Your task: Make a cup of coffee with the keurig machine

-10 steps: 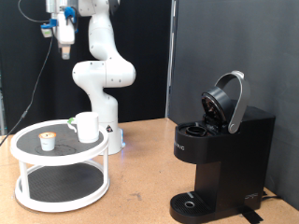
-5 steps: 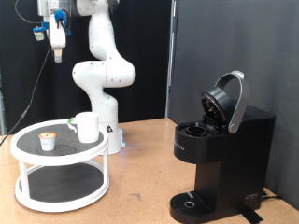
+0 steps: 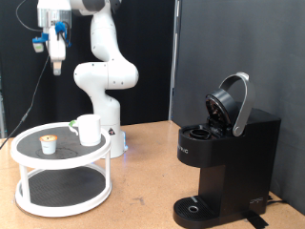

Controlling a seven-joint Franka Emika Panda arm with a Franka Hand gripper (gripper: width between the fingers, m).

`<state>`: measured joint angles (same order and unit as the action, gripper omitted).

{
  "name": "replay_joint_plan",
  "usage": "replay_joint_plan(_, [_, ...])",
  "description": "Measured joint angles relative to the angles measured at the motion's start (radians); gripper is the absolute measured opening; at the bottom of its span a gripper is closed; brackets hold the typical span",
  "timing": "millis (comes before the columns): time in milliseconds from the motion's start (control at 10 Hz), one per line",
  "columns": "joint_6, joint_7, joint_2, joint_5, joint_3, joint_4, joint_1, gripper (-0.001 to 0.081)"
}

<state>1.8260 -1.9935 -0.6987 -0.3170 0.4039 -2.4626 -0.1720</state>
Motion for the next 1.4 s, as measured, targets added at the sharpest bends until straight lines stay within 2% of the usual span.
replay_joint_plan(200, [0.081,0.0,0.035,-0.033,0.031,-0.039,-0.004,0.0735])
replay_joint_plan(600, [0.256,-0.001,0.122,-0.036,0.087,-0.09,-0.004,0.0735])
replay_joint_plan(1400, [0.444,-0.001,0.243,-0.046,0.108,-0.165,-0.006,0.0735])
